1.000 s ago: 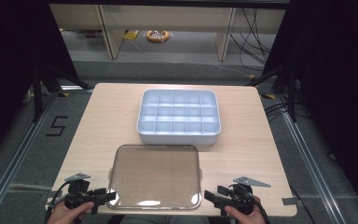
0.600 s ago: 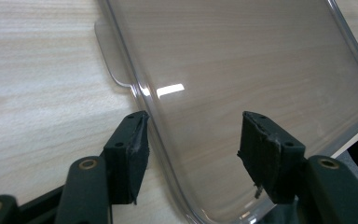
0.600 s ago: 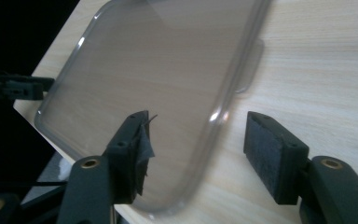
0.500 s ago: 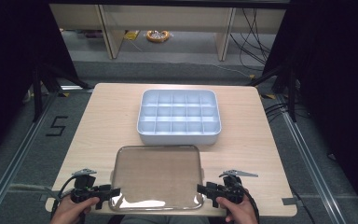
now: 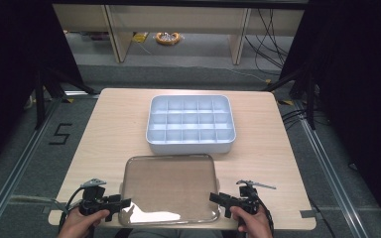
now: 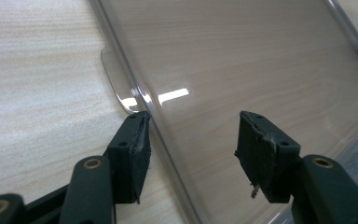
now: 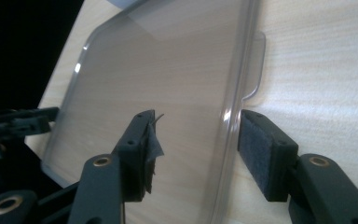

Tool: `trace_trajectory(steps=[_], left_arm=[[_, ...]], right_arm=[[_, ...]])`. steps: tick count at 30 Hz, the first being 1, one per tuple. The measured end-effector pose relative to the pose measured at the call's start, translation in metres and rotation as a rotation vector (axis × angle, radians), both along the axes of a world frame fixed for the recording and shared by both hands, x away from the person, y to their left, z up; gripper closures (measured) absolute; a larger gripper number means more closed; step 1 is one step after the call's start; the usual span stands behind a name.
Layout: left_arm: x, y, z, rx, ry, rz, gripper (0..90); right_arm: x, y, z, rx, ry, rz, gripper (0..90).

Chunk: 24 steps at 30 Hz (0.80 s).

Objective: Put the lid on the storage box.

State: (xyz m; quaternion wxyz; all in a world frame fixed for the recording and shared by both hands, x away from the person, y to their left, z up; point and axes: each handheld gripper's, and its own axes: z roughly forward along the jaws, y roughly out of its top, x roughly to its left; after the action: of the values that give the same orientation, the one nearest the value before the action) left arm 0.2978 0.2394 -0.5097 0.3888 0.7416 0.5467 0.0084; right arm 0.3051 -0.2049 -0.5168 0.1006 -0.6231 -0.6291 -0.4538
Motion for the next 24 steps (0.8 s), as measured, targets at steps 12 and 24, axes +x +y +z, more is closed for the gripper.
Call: trace_trajectory(steps=[12,24], left_arm=[[-0.004,-0.008,-0.001,0.001,-0.031,-0.014,45.0],[-0.002,-0.005,-0.004,-0.073,-0.015,-0.009,33.2]], right_arm=[[-0.012,0.001,-0.001,0.015,-0.127,0.060,60.9],[-0.022,0.002,0.021,-0.028,-0.302,0.158,61.1]])
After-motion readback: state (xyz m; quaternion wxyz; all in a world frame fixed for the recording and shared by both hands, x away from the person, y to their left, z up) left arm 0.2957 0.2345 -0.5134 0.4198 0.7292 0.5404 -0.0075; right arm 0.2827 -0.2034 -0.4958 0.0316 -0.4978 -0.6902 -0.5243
